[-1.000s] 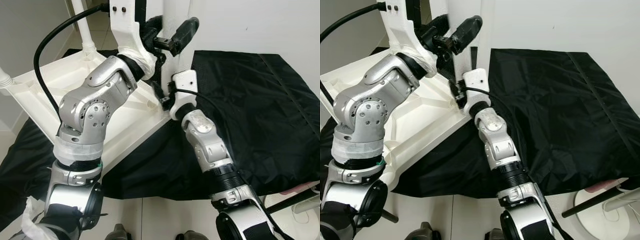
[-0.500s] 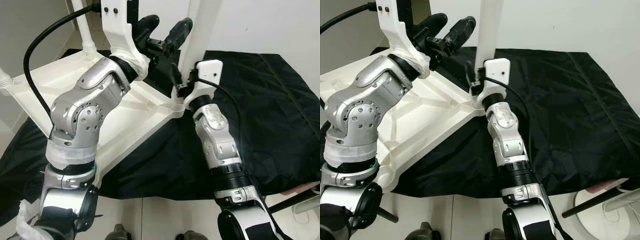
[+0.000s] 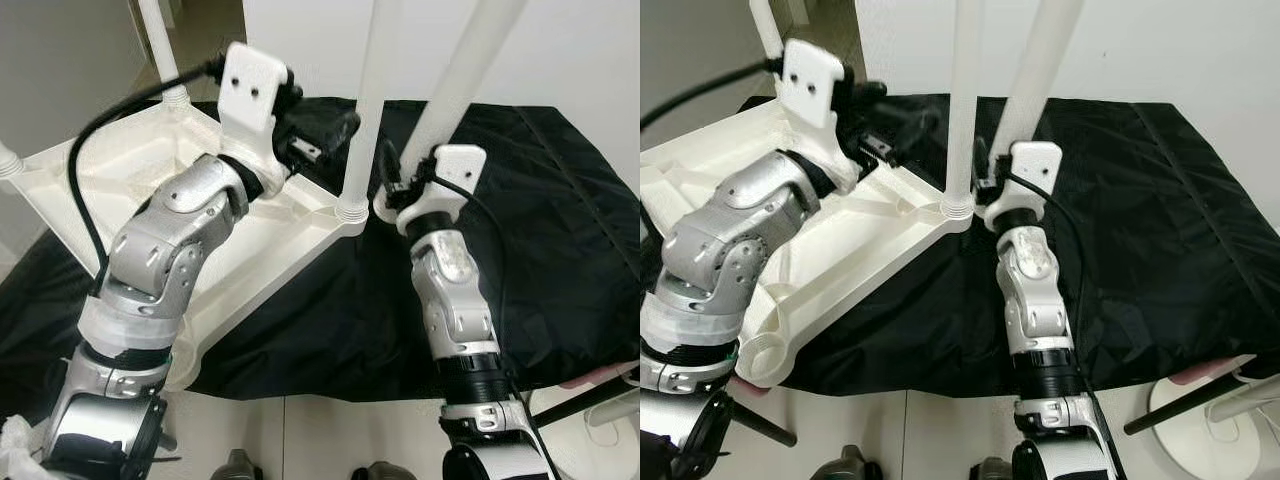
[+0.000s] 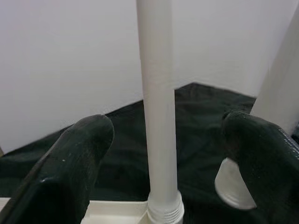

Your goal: Building children table

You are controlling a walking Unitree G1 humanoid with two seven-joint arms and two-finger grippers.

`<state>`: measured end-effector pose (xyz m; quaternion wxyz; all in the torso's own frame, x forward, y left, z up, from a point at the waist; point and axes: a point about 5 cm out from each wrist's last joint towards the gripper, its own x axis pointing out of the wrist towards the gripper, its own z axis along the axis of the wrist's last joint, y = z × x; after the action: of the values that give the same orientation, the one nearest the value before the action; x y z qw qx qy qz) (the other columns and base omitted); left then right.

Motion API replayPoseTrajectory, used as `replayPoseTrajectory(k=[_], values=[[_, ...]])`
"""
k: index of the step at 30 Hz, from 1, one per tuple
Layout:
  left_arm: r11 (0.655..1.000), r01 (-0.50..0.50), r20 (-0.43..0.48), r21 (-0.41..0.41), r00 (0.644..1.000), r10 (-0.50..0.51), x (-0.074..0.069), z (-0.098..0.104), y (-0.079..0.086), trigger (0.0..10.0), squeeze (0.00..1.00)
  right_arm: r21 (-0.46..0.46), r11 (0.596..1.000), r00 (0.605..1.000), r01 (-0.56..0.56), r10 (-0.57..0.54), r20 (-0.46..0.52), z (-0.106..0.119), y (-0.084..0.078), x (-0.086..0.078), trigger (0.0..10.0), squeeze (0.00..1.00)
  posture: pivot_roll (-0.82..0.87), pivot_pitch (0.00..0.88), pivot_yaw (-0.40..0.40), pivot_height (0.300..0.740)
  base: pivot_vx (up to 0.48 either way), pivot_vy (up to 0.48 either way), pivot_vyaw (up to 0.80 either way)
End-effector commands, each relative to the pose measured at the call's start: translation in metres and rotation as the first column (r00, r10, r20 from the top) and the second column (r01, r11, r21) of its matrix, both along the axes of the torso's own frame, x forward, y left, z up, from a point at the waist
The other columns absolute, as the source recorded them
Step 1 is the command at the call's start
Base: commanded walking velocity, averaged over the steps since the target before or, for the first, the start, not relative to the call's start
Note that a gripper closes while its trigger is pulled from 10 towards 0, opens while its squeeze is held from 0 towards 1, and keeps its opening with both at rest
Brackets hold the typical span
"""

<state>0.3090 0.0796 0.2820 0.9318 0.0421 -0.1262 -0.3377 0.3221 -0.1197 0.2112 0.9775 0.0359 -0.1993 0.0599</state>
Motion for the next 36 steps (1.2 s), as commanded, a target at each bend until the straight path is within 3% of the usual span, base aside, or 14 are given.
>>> replayPoseTrajectory(k=[1, 2, 5, 7, 14, 17, 20, 21, 27, 31, 36], values=[[0.999, -0.039, 0.002, 0.029, 0.999, 0.039, 0.003, -0.005, 0.003, 10.0, 0.0, -0.002, 1.0, 1.0, 0.015, -0.015, 0.015, 0.0, -0.003, -0.003, 10.0, 0.0, -0.05, 0.004, 0.04, 0.74, 0.0, 0.0, 0.0], [0.999, -0.039, 0.002, 0.029, 0.999, 0.039, 0.003, -0.005, 0.003, 10.0, 0.0, -0.002, 1.0, 1.0, 0.015, -0.015, 0.015, 0.0, -0.003, -0.003, 10.0, 0.0, -0.05, 0.004, 0.04, 0.74, 0.0, 0.0, 0.0], [0.993, -0.049, -0.044, 0.107, 0.998, 0.054, 0.003, -0.035, 0.008, 10.0, 0.0, -0.049, 0.992, 0.991, 0.117, -0.12, -0.052, -0.028, -0.027, -0.014, 10.0, 0.0, -0.06, 0.006, 0.05, 0.74, 0.0, 0.0, 0.0], [0.993, -0.049, -0.044, 0.107, 0.998, 0.054, 0.003, -0.035, 0.008, 10.0, 0.0, -0.049, 0.992, 0.991, 0.117, -0.12, -0.052, -0.028, -0.027, -0.014, 10.0, 0.0, -0.06, 0.006, 0.05, 0.74, 0.0, 0.0, 0.0], [0.974, -0.042, -0.16, 0.224, 0.984, 0.08, 0.006, -0.077, 0.019, 10.0, 0.0, -0.053, 0.981, 0.981, 0.184, -0.187, -0.058, -0.033, -0.039, -0.022, 10.0, 0.0, -0.08, 0.008, 0.071, 0.74, 0.0, 0.0, 0.0], [0.966, 0.018, -0.212, 0.257, 0.977, 0.038, 0.002, -0.089, 0.021, 10.0, 0.0, -0.072, 0.977, 0.978, 0.2, -0.204, -0.053, -0.033, -0.042, -0.024, 10.0, 0.0, -0.08, 0.007, 0.074, 0.74, 0.0, 0.0, 0.0], [0.958, 0.016, -0.245, 0.287, 0.968, 0.057, 0.002, -0.097, 0.024, 10.0, 0.0, -0.076, 0.975, 0.976, 0.207, -0.212, -0.054, -0.033, -0.044, -0.025, 10.0, 0.0, -0.09, 0.007, 0.075, 0.74, 0.0, 0.0, 0.0], [0.943, 0.035, -0.288, 0.332, 0.955, 0.067, -0.001, -0.11, 0.027, 10.0, 0.0, -0.079, 0.973, 0.974, 0.219, -0.223, -0.051, -0.033, -0.048, -0.025, 10.0, 0.0, -0.09, 0.006, 0.076, 0.74, 0.0, 0.0, 0.0], [0.922, 0.094, -0.328, 0.377, 0.944, 0.038, -0.009, -0.119, 0.033, 10.0, 0.0, -0.08, 0.971, 0.972, 0.226, -0.23, -0.042, -0.031, -0.05, -0.026, 10.0, 0.0, -0.09, 0.004, 0.077, 0.74, 0.0, 0.0, 0.0], [0.887, 0.127, -0.336, 0.444, 0.941, 0.033, -0.015, -0.125, 0.042, 10.0, 0.0, -0.084, 0.97, 0.972, 0.228, -0.232, -0.039, -0.03, -0.05, -0.026, 10.0, 0.0, -0.08, 0.004, 0.078, 0.74, 0.0, 0.0, 0.0], [0.87, 0.162, -0.405, 0.465, 0.913, 0.047, -0.024, -0.129, 0.055, 10.0, 0.0, -0.089, 0.969, 0.971, 0.231, -0.235, -0.037, -0.029, -0.051, -0.025, 10.0, 0.0, -0.08, 0.006, 0.077, 0.74, 0.0, 0.0, 0.0]])
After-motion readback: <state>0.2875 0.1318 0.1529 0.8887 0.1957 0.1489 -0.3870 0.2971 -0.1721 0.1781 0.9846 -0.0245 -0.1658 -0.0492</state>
